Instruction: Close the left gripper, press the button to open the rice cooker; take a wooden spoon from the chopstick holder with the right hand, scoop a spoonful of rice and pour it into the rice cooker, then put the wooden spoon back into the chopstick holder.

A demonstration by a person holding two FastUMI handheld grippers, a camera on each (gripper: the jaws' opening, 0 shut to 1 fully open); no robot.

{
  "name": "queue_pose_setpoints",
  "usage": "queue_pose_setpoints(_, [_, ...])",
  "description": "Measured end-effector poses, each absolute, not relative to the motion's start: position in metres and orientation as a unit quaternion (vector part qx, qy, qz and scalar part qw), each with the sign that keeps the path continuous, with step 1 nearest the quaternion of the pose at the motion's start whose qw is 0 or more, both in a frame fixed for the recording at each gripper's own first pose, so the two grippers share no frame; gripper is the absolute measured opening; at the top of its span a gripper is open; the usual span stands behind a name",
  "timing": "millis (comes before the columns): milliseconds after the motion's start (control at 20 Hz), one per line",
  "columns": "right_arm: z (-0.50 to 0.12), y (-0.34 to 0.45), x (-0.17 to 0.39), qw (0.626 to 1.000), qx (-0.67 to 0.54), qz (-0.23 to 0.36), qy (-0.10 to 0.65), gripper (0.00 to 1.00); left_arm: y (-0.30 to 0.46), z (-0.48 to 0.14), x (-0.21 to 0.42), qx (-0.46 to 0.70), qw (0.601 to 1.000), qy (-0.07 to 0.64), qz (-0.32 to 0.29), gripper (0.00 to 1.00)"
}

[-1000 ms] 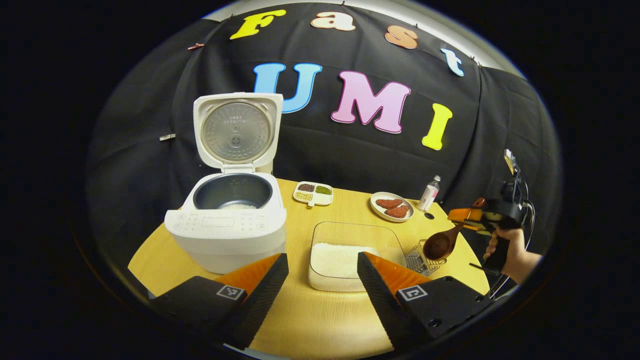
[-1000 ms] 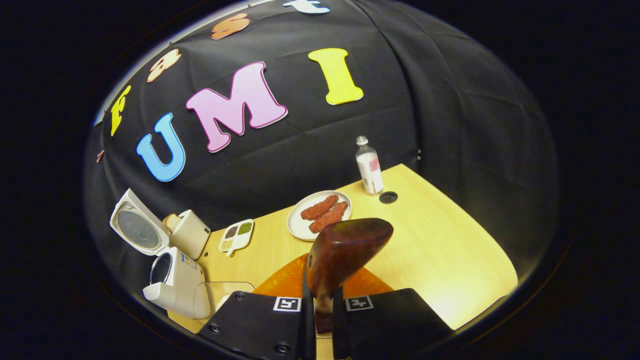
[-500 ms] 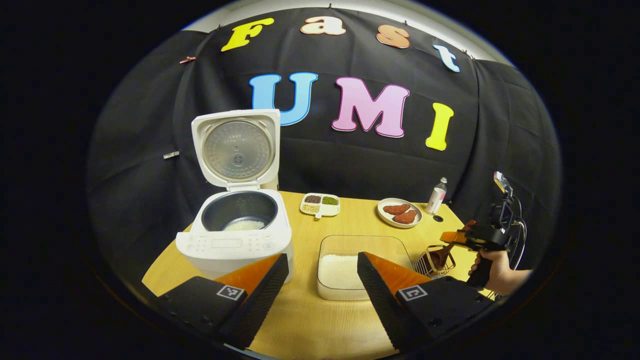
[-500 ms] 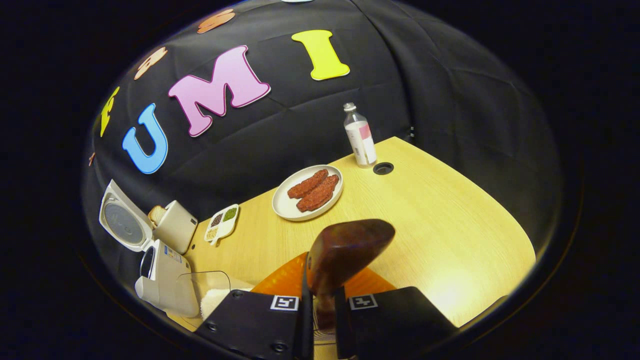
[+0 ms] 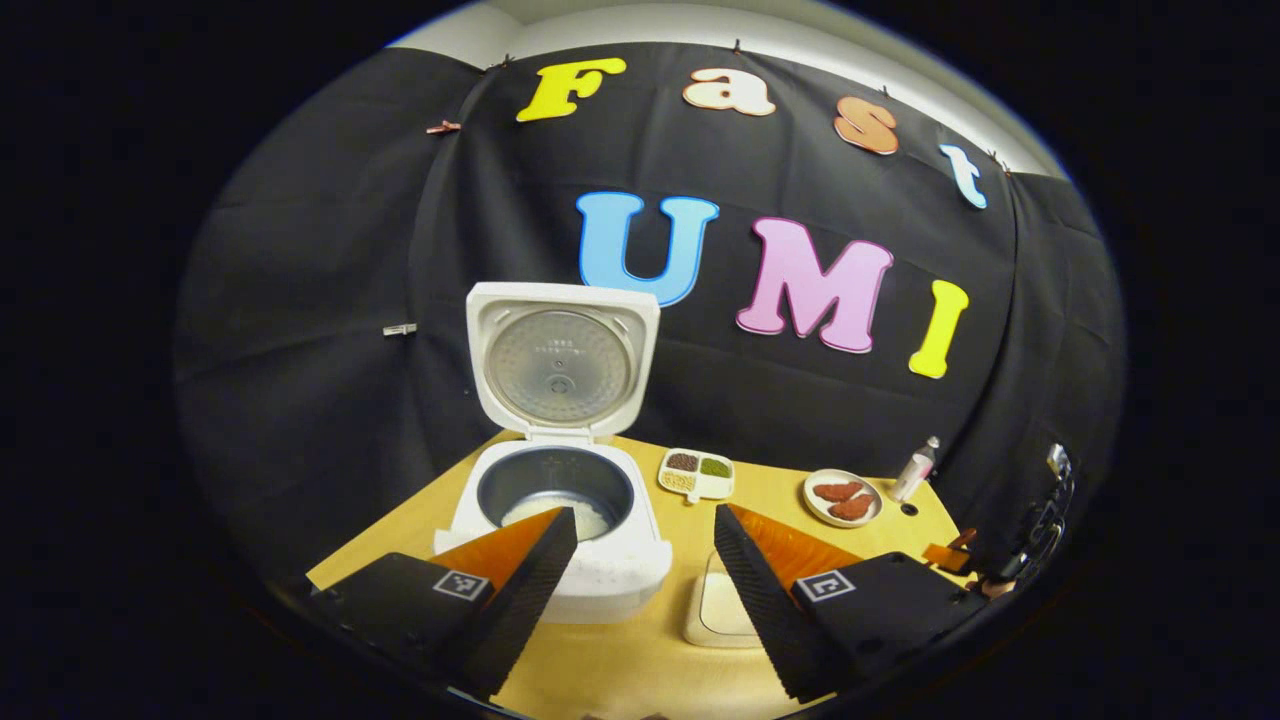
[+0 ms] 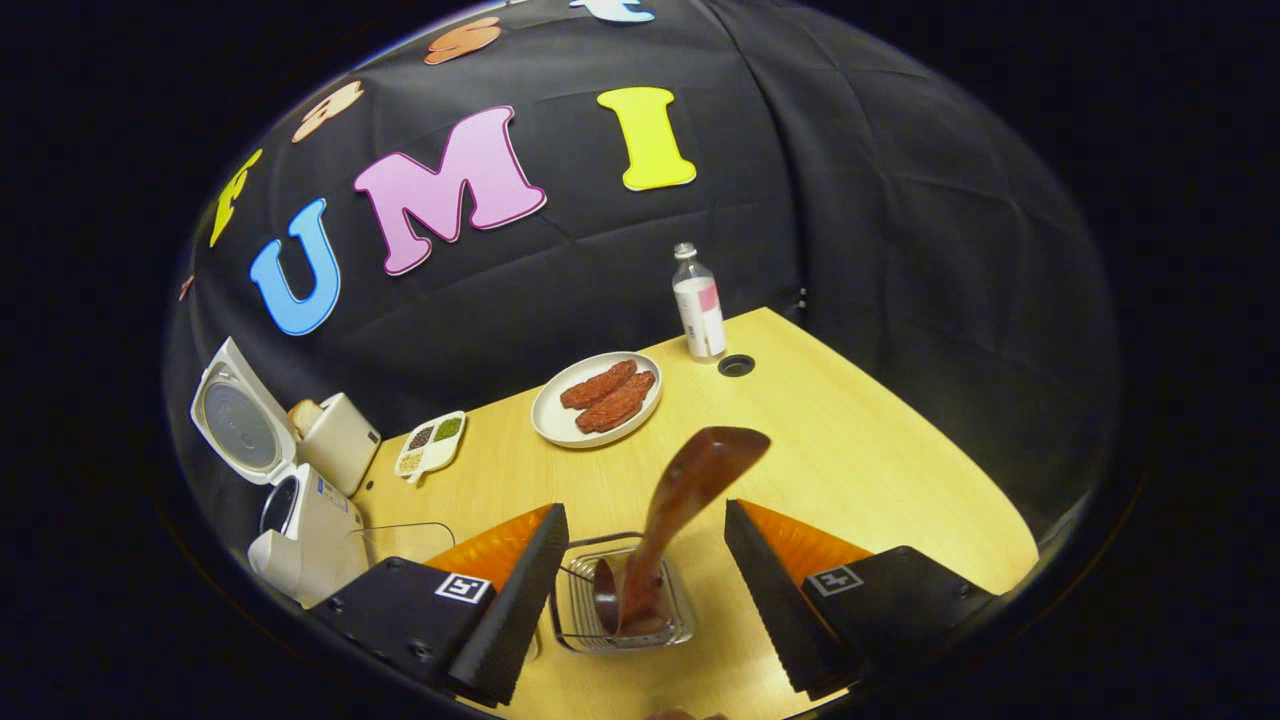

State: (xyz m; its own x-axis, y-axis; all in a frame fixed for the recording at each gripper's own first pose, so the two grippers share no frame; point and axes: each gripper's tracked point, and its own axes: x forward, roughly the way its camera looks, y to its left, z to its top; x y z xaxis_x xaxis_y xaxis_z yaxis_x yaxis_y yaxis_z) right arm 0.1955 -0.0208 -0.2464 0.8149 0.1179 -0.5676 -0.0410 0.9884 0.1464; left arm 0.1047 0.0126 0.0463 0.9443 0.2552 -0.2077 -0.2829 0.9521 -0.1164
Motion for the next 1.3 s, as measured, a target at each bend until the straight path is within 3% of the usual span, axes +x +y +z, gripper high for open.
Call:
queue_pose_setpoints(400, [-0.188,-0.064,0.177,0.966,-0.004,0.026,0.257,0.99,0.073,0.146,0.162,-0.013,0.991,0.01,0.132,0.95])
queue_pose_setpoints(750, [-0.141,-0.072,0.159,0.974,-0.042,0.015,0.221,0.99,0.13,0.212,0.233,-0.001,0.991,-0.015,0.135,0.95])
queue_pose_setpoints(1000, [-0.121,-0.059,0.14,0.977,-0.065,0.017,0.205,0.99,0.162,0.205,0.286,0.041,0.991,0.012,0.127,0.93])
queue_pose_setpoints(1300, [-0.112,-0.039,0.12,0.975,-0.074,0.025,0.208,0.98,0.197,0.186,0.34,0.002,0.992,0.003,0.127,0.93])
